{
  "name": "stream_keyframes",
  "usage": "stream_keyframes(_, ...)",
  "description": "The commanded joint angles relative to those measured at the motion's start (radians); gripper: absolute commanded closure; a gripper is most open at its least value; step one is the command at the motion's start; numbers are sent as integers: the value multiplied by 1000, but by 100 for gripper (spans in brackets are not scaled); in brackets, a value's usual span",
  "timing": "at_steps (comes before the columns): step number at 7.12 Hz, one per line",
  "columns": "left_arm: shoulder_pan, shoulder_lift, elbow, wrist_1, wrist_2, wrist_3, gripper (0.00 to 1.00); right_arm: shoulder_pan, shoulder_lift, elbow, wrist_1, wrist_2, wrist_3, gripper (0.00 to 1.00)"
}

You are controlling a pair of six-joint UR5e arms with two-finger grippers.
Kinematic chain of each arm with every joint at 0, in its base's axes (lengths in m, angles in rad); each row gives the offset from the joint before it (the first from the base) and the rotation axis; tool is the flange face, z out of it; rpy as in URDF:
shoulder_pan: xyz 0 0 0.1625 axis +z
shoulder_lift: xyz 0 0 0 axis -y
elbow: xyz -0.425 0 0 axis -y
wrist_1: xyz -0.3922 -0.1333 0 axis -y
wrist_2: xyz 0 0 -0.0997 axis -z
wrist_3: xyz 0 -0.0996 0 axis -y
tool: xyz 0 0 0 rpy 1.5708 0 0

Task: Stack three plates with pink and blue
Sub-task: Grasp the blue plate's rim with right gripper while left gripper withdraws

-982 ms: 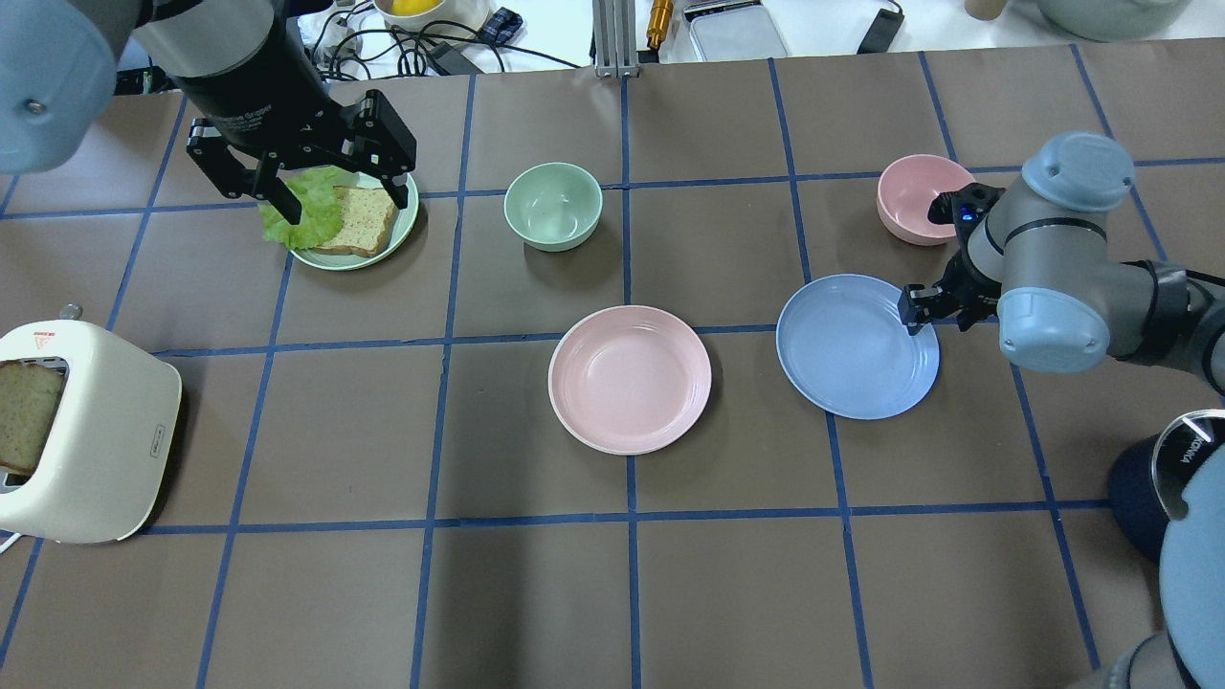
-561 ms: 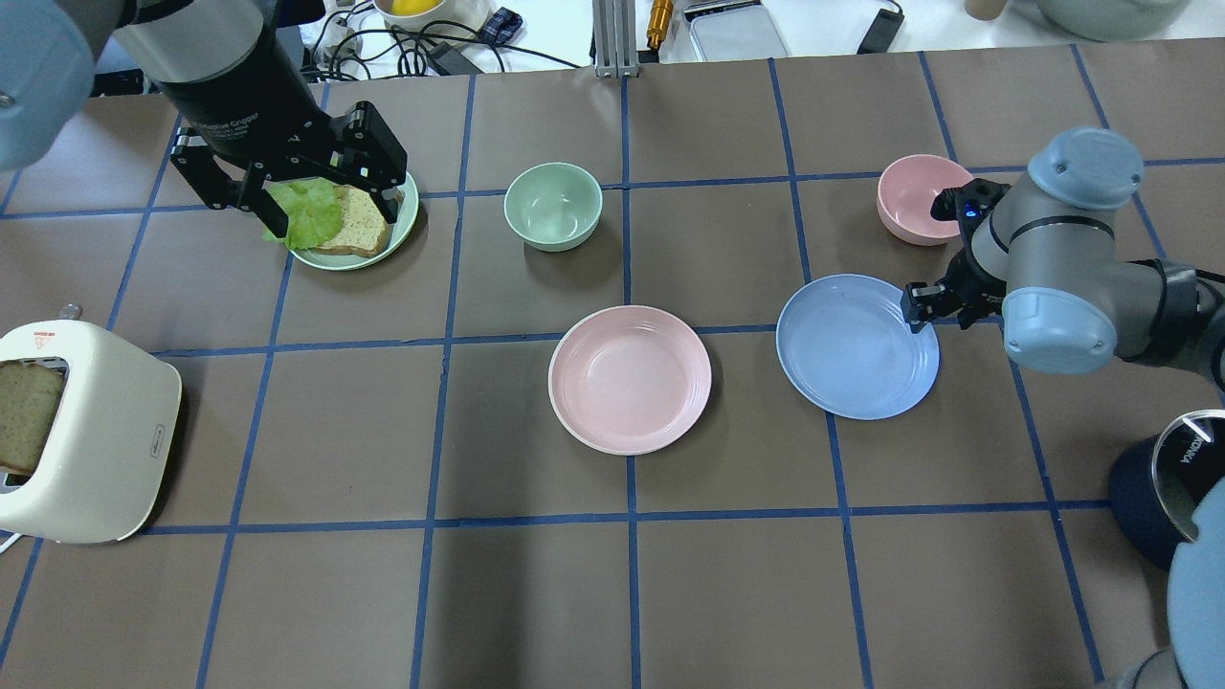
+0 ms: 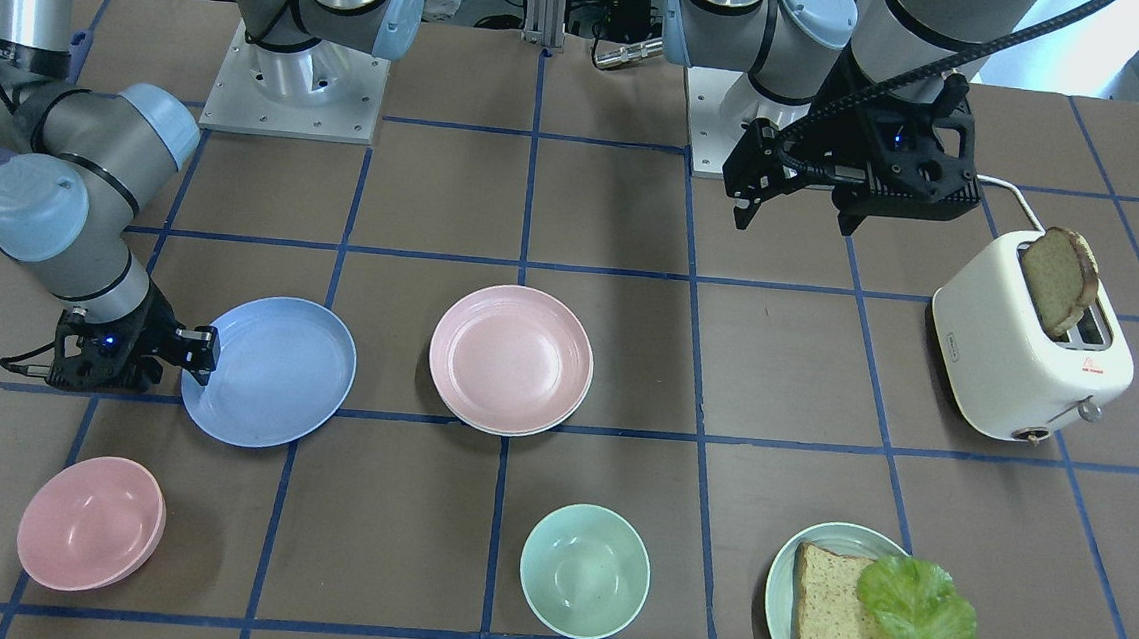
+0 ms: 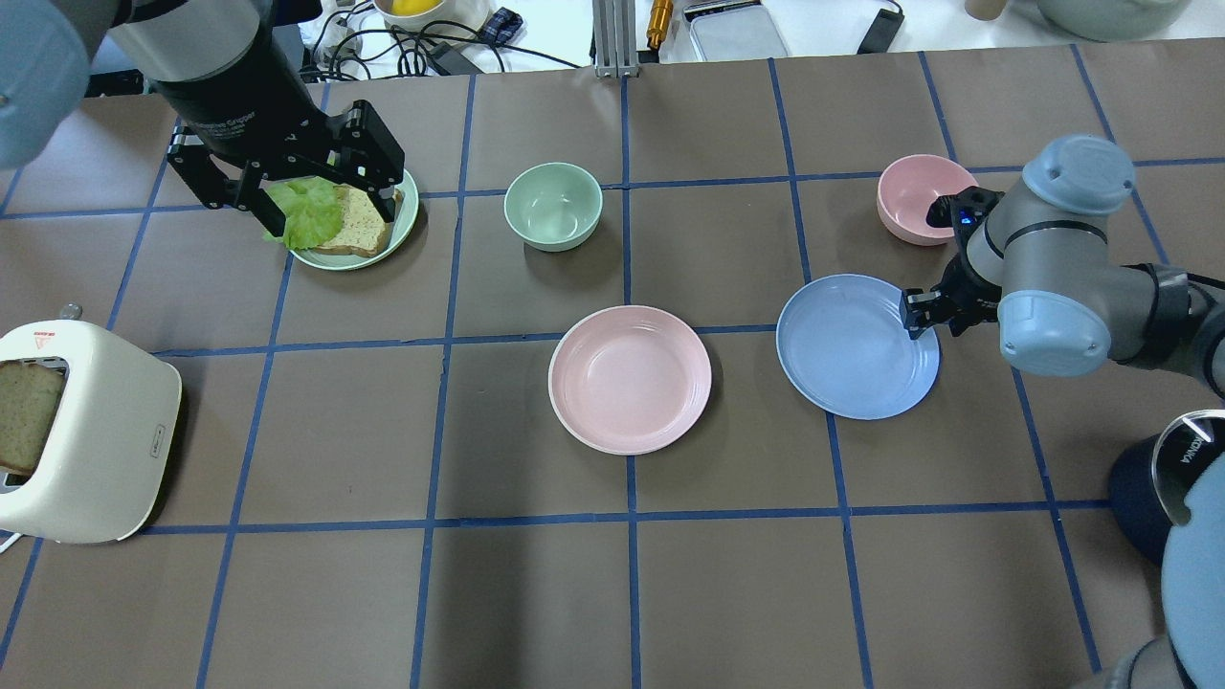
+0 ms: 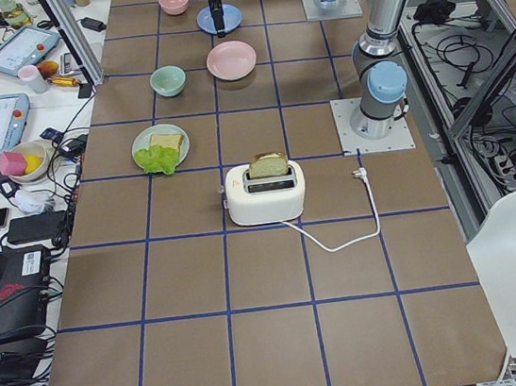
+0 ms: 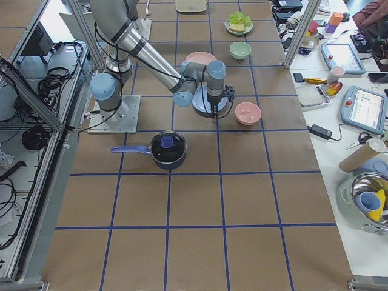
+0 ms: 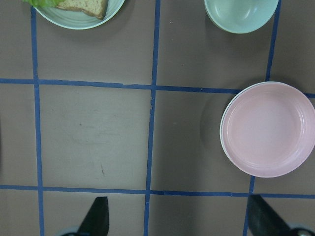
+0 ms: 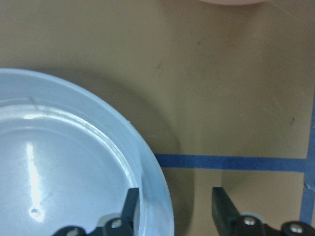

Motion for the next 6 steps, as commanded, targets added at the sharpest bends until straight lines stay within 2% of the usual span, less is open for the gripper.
stream_keyframes(1,0,-1,4,0,11,0,0,0,3,0,1,4,7,63)
stream_keyframes(3,-2,-2,2,0,11,-8,0,0,3,0,3,4,7,95)
stream_keyframes(4,-2,-1,2,0,11,-8,0,0,2,0,3,4,7,100)
stream_keyframes(6,-2,-1,2,0,11,-9,0,0,-6,-8,7,6,7,100)
